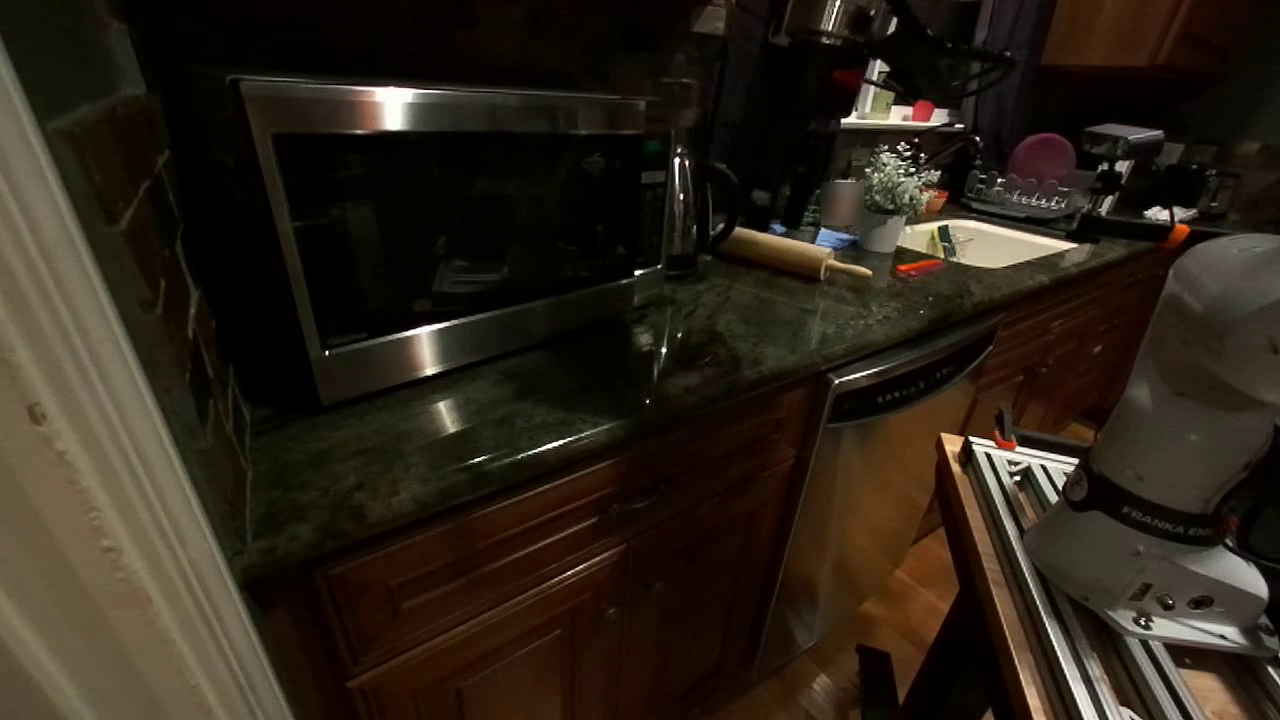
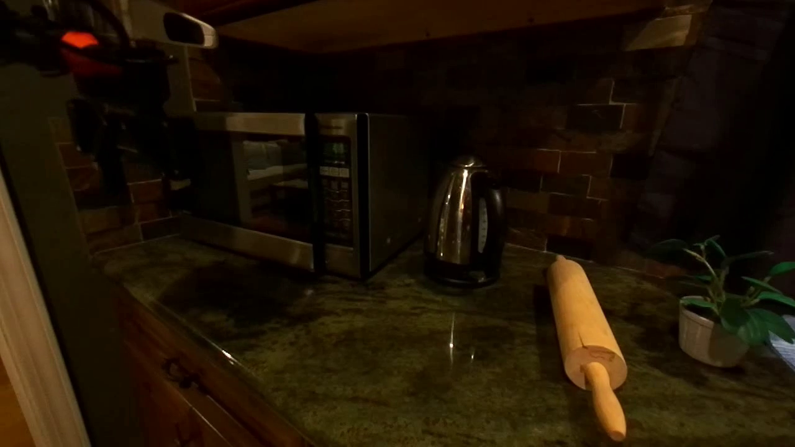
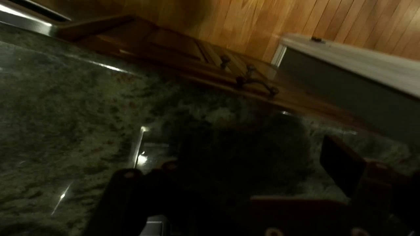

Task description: Open the microwave door.

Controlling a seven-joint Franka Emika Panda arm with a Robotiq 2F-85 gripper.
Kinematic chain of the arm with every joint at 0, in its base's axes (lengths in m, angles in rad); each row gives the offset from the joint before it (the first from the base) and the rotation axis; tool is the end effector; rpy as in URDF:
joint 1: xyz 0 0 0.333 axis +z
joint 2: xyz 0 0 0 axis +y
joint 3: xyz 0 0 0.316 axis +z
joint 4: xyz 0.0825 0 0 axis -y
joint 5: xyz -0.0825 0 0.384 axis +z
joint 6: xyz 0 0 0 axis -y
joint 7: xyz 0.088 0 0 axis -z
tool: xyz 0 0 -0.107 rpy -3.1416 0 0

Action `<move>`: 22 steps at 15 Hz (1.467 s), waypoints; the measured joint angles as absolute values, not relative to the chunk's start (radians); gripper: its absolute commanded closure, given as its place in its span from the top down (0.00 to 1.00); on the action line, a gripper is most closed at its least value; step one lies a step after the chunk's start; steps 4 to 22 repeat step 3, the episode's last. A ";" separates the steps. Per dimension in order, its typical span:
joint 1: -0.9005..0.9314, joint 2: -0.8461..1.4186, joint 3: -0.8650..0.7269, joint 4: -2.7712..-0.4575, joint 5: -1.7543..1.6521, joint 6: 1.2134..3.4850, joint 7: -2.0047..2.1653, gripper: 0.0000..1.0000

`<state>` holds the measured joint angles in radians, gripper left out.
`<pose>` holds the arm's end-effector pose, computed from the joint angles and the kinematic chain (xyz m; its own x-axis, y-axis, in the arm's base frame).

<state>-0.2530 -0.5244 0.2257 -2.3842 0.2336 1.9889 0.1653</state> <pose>0.4097 0.0120 0.5170 0.9497 -0.2978 0.0973 -0.2847 -0.9500 -0.1285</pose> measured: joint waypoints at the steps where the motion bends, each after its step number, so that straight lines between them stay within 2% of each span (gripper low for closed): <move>1: -0.214 -0.533 0.183 -2.386 0.224 1.978 0.161 1.00; 22: -0.191 -0.530 0.162 -2.383 0.209 1.980 0.175 1.00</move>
